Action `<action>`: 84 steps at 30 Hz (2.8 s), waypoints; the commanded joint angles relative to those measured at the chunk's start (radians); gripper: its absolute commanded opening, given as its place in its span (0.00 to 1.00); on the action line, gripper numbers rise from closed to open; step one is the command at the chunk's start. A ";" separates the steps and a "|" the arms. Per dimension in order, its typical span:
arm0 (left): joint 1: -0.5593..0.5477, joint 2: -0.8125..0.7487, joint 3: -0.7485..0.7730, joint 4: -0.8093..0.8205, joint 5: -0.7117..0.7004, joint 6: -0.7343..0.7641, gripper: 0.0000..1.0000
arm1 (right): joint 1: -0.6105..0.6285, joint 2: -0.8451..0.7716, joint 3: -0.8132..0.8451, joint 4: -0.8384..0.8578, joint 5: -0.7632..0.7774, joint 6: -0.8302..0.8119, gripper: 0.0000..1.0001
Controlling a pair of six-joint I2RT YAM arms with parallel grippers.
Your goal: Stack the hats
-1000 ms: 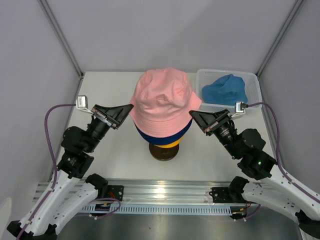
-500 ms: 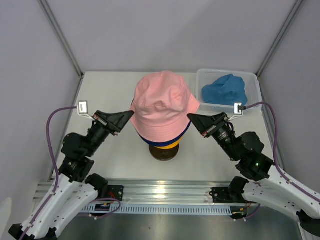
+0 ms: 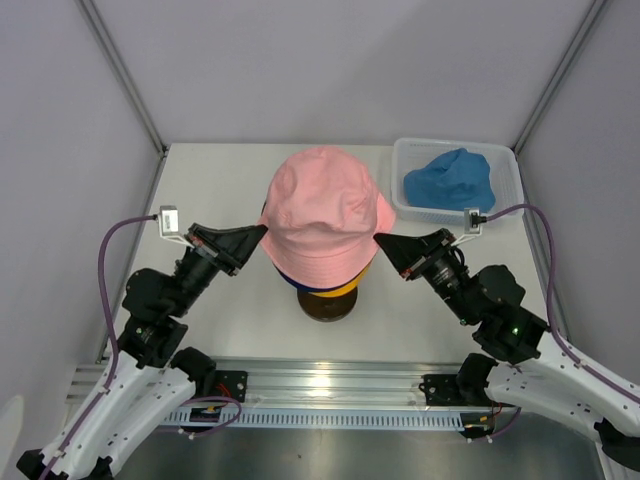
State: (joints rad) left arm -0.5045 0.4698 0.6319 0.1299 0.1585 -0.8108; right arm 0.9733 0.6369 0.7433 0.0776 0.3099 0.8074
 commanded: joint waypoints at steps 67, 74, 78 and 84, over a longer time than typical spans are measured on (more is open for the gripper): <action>0.003 0.667 1.049 -0.522 0.162 0.492 0.04 | -0.467 0.225 0.142 0.407 -0.692 0.268 0.88; 0.003 0.786 1.342 -0.641 0.426 0.355 0.01 | -0.467 0.205 0.189 0.389 -0.669 0.181 0.87; 0.004 0.825 1.456 -0.648 0.615 0.363 0.01 | -0.466 0.217 0.229 0.444 -0.719 0.122 0.87; 0.003 0.820 1.497 -0.658 0.613 0.377 0.01 | -0.469 0.300 0.333 0.534 -0.843 0.007 0.87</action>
State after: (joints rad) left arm -0.5018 1.2957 2.0762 -0.5163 0.7254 -0.4183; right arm 0.5102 0.8951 0.9939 0.5056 -0.4301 0.9104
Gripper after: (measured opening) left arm 0.015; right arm 0.871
